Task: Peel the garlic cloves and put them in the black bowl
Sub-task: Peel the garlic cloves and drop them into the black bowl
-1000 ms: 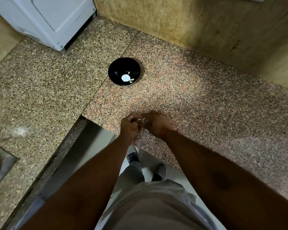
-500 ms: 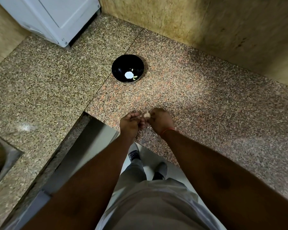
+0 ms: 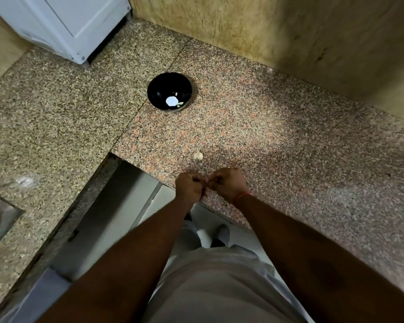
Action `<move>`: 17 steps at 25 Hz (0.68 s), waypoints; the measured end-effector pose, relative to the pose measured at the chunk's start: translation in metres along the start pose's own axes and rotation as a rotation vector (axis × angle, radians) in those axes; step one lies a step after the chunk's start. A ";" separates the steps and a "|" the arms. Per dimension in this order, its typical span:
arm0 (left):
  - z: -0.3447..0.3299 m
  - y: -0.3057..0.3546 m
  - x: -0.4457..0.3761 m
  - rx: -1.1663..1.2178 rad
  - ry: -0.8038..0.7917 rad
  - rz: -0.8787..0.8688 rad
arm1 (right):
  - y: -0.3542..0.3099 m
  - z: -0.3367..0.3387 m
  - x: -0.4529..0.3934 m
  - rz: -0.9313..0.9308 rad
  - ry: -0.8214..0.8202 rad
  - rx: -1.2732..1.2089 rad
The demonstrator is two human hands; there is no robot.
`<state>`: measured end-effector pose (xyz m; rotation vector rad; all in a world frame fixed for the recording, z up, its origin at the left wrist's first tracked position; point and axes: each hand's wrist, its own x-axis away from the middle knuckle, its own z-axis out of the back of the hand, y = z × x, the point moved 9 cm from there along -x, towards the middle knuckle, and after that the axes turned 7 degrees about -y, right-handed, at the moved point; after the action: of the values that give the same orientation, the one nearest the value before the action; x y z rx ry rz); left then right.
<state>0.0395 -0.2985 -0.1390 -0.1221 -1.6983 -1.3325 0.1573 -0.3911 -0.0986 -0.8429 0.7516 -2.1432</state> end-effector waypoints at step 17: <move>0.006 0.000 0.004 -0.198 0.089 -0.043 | 0.000 -0.009 0.001 -0.165 -0.072 0.129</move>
<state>0.0338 -0.2955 -0.1366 -0.1386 -1.4997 -1.5152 0.1502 -0.3898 -0.1039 -0.9357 0.5169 -2.2659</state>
